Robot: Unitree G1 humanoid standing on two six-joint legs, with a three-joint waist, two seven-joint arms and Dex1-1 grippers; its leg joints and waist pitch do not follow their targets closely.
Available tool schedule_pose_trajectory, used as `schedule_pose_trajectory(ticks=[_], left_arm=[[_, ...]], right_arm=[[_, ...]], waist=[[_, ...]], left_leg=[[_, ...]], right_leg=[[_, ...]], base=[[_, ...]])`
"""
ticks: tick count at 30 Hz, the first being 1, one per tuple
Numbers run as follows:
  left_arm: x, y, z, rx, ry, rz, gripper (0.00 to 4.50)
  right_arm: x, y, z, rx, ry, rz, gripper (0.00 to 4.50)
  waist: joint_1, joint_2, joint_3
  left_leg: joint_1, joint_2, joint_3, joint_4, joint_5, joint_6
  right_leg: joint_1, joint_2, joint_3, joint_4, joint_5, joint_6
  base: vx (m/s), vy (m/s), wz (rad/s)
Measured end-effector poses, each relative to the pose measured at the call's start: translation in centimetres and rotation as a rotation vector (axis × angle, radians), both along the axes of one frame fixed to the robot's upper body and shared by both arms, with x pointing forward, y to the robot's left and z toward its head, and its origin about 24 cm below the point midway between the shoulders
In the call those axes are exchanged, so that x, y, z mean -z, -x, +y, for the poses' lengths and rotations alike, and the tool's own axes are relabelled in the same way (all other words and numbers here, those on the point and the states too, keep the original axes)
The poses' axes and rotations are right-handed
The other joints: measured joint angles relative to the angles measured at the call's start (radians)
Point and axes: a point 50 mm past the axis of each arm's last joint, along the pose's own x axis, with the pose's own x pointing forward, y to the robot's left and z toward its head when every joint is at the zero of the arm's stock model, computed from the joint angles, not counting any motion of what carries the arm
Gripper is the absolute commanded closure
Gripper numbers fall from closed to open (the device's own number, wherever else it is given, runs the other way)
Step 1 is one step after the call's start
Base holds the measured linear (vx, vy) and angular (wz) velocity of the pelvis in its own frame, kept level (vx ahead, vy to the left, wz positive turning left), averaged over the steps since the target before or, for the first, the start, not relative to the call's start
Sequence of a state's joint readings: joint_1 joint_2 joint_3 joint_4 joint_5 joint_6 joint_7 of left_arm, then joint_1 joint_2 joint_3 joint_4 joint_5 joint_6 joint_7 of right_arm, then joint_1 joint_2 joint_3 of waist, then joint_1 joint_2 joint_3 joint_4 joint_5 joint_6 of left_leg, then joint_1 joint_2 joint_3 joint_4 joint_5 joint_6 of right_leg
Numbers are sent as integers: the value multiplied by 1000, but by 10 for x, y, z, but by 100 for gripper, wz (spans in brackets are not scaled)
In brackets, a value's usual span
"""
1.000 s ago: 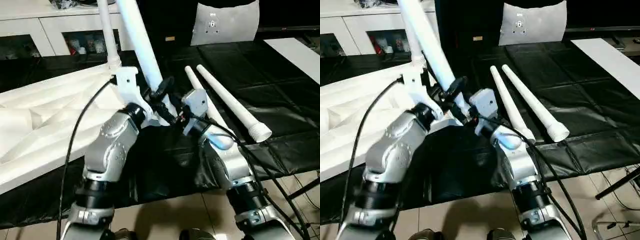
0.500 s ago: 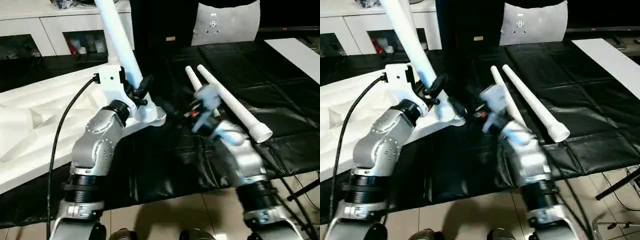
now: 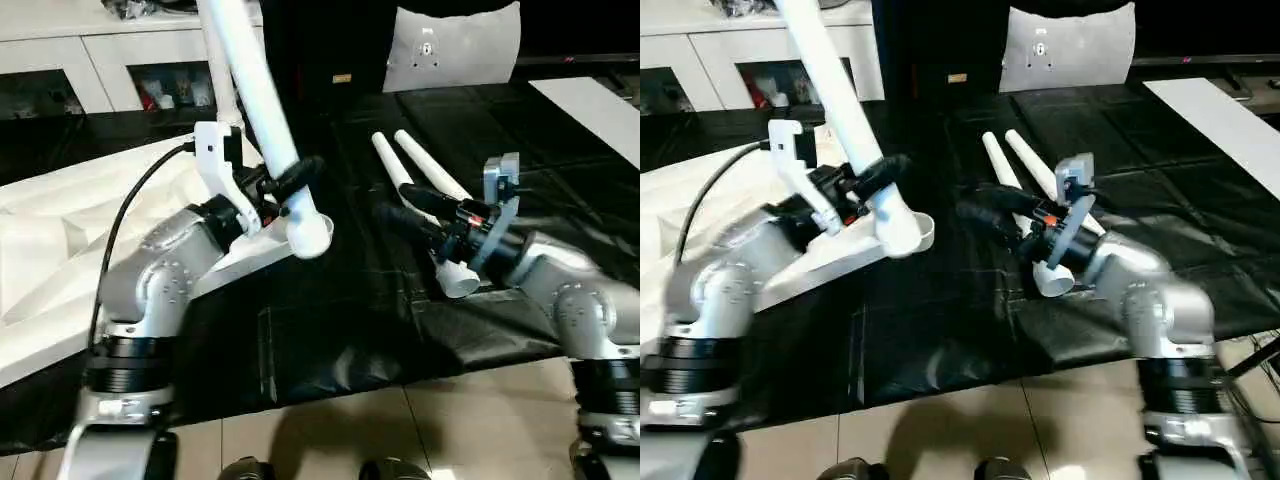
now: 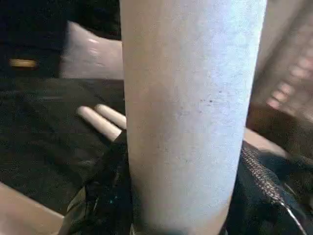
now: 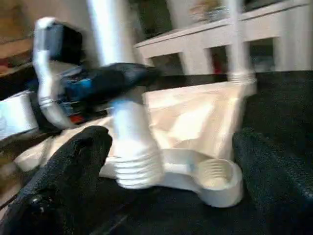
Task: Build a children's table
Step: Pick table leg
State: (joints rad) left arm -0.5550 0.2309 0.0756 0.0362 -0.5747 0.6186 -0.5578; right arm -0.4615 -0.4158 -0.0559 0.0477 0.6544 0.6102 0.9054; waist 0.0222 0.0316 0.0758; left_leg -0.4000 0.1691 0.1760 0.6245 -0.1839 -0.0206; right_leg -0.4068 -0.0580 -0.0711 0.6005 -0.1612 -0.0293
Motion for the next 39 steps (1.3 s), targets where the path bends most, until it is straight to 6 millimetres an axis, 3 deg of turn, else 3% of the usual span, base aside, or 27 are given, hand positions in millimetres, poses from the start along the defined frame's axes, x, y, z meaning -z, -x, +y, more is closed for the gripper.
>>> schedule_pose_trajectory(ticks=[6, 9, 10, 14, 24, 39], left_arm=[[-9, 23, -20, 361, -41, -100, 252], [-16, 33, -29, 492, -19, -143, 254], [-17, 36, -31, 523, -12, -149, 254], [-21, 45, -40, 639, 19, -164, 254], [-21, 51, -50, 723, 20, -171, 254], [-17, 49, -51, 727, 26, -151, 254]], right_arm=[[-1, 15, 11, -251, 56, 15, 3], [1, 19, 12, -324, 76, 32, 3], [1, 19, 12, -337, 81, 36, 33], [2, 23, 15, -422, 78, 65, 47], [-2, 27, 22, -542, 52, 78, 155], [0, 29, 27, -574, 62, 79, 242]], waist=[[18, 0, 0], [18, 0, 0], [17, 0, 0], [13, 0, 0], [10, 0, 0], [10, 0, 0]], left_leg=[[0, 0, 0, 0, 0, 0], [1, 0, 0, 1, 0, 0], [1, 0, 0, 1, 0, 0], [3, 0, 0, 1, 0, 0], [7, 0, 1, 1, 0, -1], [7, 0, 1, 1, 0, -1]], right_leg=[[0, -1, 0, 0, 0, 0], [1, -1, 1, 0, 0, 0], [1, -1, 1, 0, 0, 0], [2, -1, 0, 1, -1, 1], [5, -1, 1, 1, -2, 3], [6, -1, 1, 1, -2, 3]], base=[[0, 0, 0], [0, 0, 0], [0, 0, 0], [0, 0, 0], [0, 0, 0], [0, 0, 0]])
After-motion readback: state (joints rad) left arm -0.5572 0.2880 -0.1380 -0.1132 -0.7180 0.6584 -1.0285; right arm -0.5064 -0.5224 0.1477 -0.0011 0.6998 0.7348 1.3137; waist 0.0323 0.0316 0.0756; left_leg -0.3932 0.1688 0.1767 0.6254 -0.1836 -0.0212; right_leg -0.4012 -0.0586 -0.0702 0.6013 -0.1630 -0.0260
